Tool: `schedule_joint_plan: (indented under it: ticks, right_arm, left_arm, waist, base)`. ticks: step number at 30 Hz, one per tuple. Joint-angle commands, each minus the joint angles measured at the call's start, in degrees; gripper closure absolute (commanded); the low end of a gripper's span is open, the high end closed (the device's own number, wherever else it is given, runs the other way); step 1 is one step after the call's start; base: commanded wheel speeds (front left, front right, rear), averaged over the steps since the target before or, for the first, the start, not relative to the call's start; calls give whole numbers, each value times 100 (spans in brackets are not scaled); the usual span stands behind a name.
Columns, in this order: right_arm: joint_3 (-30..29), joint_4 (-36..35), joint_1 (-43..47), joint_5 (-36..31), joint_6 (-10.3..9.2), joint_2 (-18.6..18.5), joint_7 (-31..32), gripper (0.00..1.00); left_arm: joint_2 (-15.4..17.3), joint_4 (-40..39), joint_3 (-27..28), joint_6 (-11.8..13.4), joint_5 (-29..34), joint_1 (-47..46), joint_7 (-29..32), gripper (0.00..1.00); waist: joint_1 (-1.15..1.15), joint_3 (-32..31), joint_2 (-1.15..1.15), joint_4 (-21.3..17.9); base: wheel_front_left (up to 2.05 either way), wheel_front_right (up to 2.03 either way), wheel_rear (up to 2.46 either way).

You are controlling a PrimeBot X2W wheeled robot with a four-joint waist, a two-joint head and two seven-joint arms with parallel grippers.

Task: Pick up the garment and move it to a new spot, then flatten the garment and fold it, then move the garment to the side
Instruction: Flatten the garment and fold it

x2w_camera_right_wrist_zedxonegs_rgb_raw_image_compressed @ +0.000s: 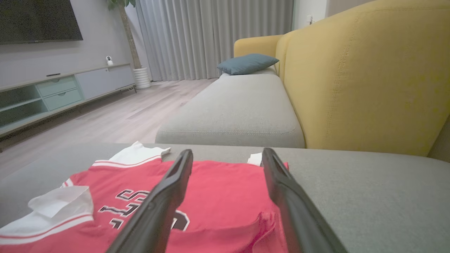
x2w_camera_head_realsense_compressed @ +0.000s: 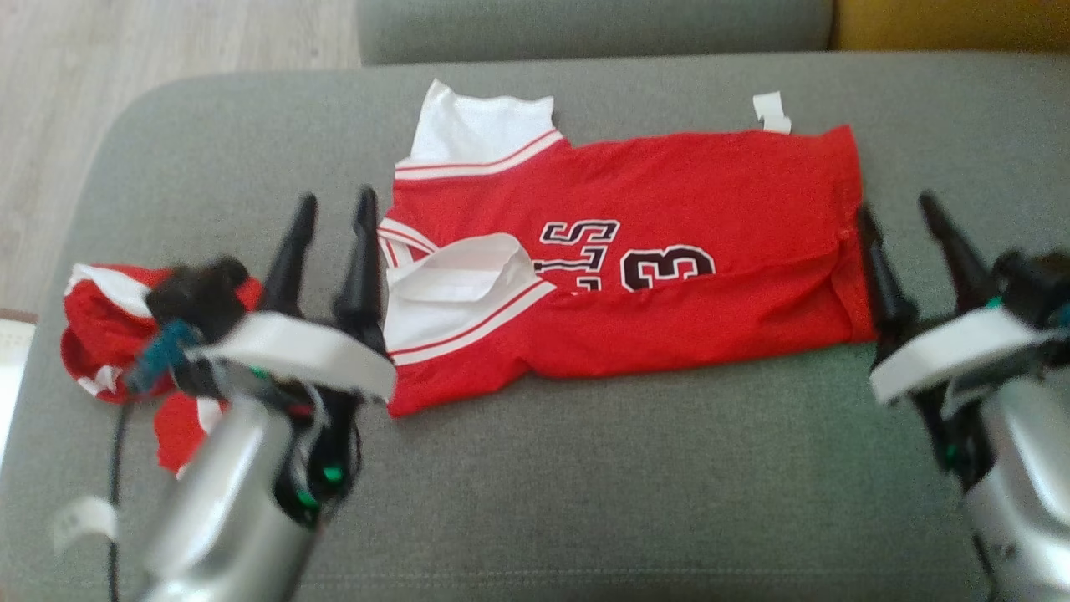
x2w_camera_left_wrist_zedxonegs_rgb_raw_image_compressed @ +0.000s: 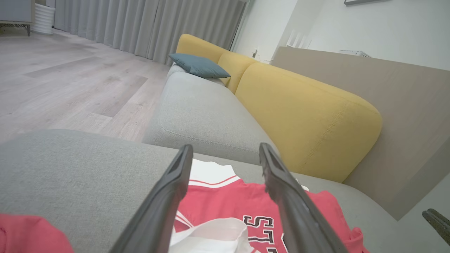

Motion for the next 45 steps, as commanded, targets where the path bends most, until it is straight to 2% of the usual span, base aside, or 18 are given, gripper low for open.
schedule_joint_plan:
  ticks: [1,6,10,14,21,30,42,43,44,45]
  right_arm:
    - [-62,-283,229,-240,37,80,-132,0]
    - [-503,-546,944,-847,37,541,-146,0]
    - [-889,-776,1327,-1209,37,926,-81,0]
    - [-1060,-1014,1497,-1443,37,1140,34,0]
    - [-1162,-1401,1500,-1591,37,1213,203,0]
    - [-1223,-1780,1477,-1720,37,1239,361,0]
    - [-1464,-1819,1383,-1926,37,1328,635,0]
    - [-1515,-1778,1372,-1975,37,1350,693,0]
    - [-1578,-1734,1357,-2021,37,1379,753,0]
    - [-1650,-1684,1335,-2070,37,1412,819,0]
  left_arm:
    - [-2,-335,231,90,228,11,-67,0]
    - [-404,-611,381,222,821,748,-73,0]
    - [-618,-352,374,221,1166,1171,-74,0]
    - [-728,87,360,273,1367,1249,-74,0]
    - [-776,672,393,305,1412,1030,12,0]
    - [-638,2000,384,571,1500,458,679,0]
    - [-621,3100,229,356,1468,-102,1011,0]
    - [-626,3149,197,294,1464,-136,1041,8]
    - [-631,3181,162,236,1468,-170,1054,57]
    - [-628,3194,129,192,1484,-207,1041,100]
  waist:
    - [0,-214,0,7]
    - [0,-391,0,-17]
    - [0,-454,0,-59]
    - [0,-450,0,-110]
    - [0,-313,0,-217]
    - [0,11,0,-430]
    - [0,418,0,-532]
    - [0,438,0,-521]
    - [0,458,0,-505]
    - [0,476,0,-487]
  base:
    - [0,0,0]
    - [0,0,0]
    - [0,0,0]
    - [0,0,0]
    - [0,0,0]
    - [0,0,0]
    - [0,0,0]
    - [0,0,0]
    - [0,0,0]
    - [0,0,0]
